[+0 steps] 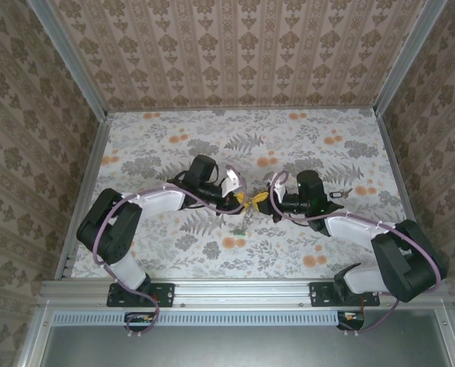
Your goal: Put the keys on the keyring
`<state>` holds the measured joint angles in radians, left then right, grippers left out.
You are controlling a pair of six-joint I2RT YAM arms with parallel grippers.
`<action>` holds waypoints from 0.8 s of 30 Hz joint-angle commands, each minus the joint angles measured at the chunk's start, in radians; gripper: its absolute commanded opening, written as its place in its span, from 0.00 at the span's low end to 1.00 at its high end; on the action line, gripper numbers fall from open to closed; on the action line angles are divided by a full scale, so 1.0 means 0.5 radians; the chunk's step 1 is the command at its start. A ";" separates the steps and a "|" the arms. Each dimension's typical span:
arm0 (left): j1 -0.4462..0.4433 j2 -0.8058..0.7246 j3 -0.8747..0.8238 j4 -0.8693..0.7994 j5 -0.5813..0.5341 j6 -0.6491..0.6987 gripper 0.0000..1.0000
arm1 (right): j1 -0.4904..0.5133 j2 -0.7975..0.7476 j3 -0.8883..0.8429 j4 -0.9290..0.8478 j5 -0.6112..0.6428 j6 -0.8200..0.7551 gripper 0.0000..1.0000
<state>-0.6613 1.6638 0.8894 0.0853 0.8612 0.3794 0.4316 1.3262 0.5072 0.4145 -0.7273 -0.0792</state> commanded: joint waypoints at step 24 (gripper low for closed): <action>0.001 -0.385 -0.078 -0.092 0.174 0.038 0.29 | 0.079 0.179 -0.035 0.485 0.101 0.069 0.00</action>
<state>-0.6483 1.5108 0.8261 0.0921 0.8829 0.3714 0.4698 1.3800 0.4816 0.5957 -0.6769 -0.0509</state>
